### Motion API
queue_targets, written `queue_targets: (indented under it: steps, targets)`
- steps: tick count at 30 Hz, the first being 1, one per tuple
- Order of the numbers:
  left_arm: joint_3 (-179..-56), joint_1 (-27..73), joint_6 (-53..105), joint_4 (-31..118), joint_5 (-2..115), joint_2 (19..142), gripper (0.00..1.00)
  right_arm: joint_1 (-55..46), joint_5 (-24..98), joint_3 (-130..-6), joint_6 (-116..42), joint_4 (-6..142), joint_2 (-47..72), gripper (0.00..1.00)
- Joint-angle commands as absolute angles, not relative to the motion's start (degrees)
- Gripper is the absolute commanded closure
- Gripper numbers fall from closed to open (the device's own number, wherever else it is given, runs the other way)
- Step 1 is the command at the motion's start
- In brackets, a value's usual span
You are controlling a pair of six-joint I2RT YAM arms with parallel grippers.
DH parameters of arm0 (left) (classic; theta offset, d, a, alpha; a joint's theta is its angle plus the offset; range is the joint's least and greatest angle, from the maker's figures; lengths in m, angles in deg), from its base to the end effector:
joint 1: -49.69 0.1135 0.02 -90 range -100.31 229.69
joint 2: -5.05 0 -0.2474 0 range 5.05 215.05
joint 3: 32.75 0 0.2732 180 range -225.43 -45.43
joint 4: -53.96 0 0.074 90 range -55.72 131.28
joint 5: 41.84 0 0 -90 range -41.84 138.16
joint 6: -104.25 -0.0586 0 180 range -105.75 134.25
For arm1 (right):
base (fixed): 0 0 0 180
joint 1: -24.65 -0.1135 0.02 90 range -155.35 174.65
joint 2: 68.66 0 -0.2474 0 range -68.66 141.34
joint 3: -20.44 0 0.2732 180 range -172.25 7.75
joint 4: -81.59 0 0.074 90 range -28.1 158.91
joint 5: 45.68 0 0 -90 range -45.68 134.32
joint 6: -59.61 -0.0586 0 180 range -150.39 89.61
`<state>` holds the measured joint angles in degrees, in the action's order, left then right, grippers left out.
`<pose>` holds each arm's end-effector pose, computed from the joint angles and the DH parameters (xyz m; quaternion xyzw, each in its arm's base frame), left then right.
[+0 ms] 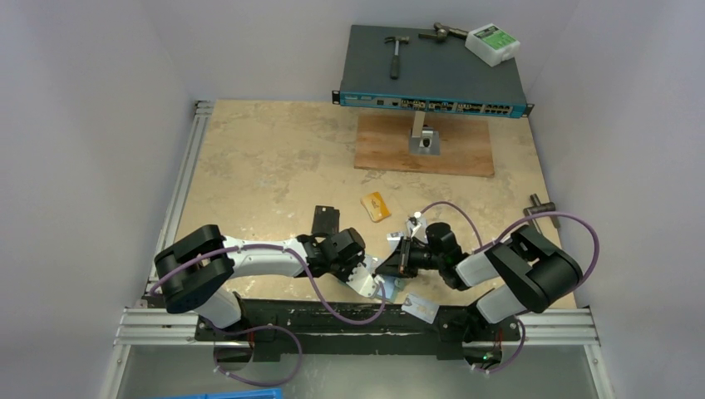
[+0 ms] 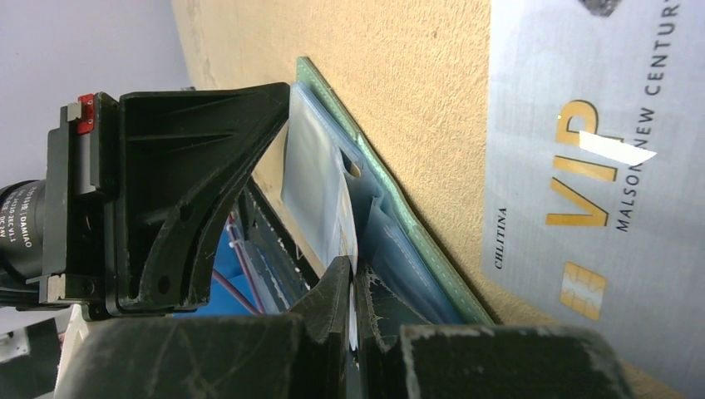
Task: Put the credit cards into the card holder
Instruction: Insert the credit card into the card holder.
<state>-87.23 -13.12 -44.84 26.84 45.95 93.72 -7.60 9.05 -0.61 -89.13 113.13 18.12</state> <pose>0.1409 -0.2693 0.0910 0.8445 0.4745 0.0106 0.2482 0.1673 0.1456 0.0430 0.0549 0.8523 0.5058 0.1217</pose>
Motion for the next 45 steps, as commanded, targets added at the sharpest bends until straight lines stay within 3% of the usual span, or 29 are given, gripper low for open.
queue_targets:
  steps: [1, 18, 27, 45]
  targets:
    - [-86.19, -13.66, -42.56, 19.37, 48.38, 96.12, 1.0, -7.54, 15.75, -0.93, -87.16, 109.48, 16.15, 1.0]
    - [-86.15, -13.77, -41.58, 19.72, 48.36, 96.16, 1.0, -11.78, 16.9, -4.52, -86.01, 104.64, 15.31, 1.0]
    - [-84.93, -13.41, -39.71, 22.06, 46.36, 95.03, 1.0, -12.14, 18.91, -7.67, -82.34, 91.19, 10.8, 0.82]
    - [-87.61, -8.54, -36.4, 19.05, 51.63, 91.25, 1.0, -13.18, 19.57, -11.08, -79.69, 79.52, 5.61, 0.66]
